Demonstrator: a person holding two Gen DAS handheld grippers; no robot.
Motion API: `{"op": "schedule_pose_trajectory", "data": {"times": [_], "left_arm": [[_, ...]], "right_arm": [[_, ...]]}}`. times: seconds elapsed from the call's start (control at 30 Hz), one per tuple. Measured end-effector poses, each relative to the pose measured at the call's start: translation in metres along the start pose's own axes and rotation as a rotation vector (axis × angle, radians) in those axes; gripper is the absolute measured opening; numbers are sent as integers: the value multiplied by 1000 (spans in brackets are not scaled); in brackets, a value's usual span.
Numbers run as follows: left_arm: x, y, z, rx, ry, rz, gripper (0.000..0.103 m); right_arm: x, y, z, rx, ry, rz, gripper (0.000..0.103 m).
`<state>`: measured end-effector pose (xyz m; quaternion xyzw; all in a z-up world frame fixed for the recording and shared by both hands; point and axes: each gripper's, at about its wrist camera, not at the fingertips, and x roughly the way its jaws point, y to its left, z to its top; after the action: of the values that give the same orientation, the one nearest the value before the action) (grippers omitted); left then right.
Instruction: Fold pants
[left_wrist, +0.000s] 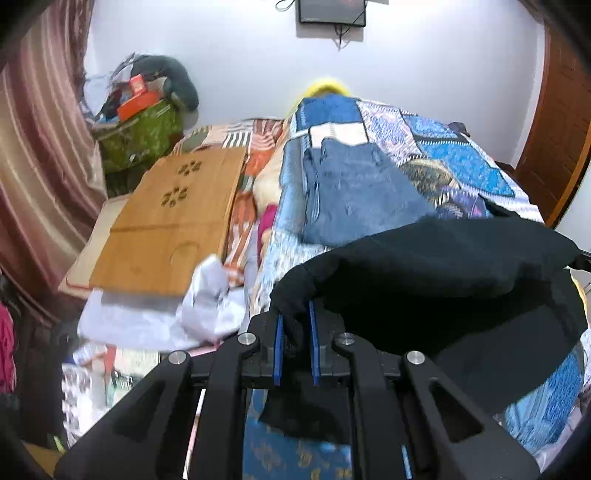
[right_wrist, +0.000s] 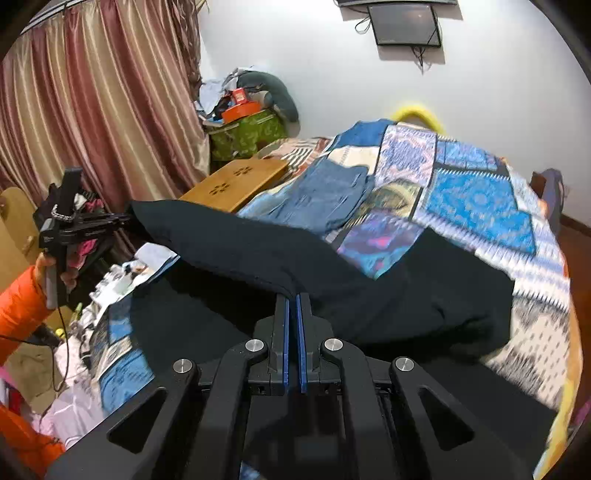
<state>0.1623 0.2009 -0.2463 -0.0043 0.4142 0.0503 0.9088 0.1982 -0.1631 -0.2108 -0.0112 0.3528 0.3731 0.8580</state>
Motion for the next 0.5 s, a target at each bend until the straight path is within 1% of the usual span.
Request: {"op": "schedule_pose_trajectory", "data": {"times": [0.1,0.23,0.37,0.5], "left_arm": [[3,3,-24,-9,25,8,11],[17,4,-51,-26,85,17,10],[32,5,-76,-57,152,12,9],[41,6,-88,-66,221,7,10]], "right_arm": [[0,6,-14,16,-9,0,3],[2,4,-35,111,-18,17,3],[8,6,-51,137,22,5,3],[7,4,-59,148,78,-5,4]]}}
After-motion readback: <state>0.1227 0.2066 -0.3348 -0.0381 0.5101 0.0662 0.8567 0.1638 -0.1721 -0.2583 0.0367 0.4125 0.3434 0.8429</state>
